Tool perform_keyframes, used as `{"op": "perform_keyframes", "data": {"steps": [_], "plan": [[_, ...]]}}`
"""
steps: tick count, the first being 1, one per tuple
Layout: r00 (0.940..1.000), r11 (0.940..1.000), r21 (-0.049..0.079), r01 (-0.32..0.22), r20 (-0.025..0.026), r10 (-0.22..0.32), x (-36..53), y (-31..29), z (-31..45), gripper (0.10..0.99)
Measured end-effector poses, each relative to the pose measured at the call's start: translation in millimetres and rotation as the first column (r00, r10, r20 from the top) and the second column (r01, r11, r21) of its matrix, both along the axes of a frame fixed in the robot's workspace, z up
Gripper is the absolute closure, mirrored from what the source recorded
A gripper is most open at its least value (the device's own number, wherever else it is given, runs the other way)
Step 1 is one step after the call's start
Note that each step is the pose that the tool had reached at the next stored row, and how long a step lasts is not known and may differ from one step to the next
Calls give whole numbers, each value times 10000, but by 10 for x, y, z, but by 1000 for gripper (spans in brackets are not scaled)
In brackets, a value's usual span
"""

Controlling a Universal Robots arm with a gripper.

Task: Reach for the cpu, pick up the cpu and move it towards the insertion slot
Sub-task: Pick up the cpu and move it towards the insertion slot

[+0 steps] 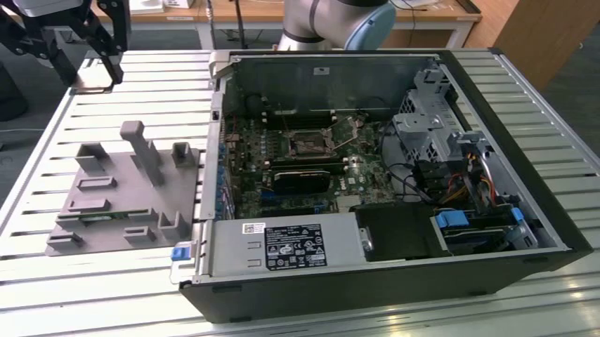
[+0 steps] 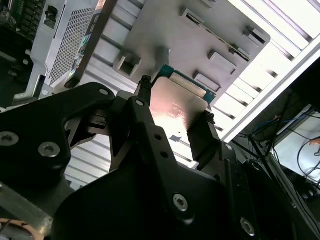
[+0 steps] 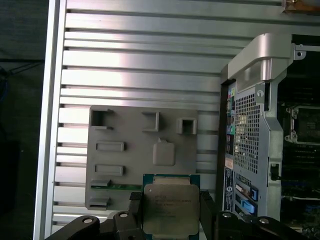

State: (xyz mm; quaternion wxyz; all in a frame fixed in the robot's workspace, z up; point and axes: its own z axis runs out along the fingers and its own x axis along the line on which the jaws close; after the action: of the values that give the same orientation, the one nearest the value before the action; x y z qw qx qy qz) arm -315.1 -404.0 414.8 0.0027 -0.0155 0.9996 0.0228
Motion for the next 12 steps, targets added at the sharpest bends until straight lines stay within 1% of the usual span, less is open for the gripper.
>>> {"op": "perform_keyframes", "data": {"steps": [12], "plan": [[10000,10000,0,0,0,0,126,0,0,545]]}}
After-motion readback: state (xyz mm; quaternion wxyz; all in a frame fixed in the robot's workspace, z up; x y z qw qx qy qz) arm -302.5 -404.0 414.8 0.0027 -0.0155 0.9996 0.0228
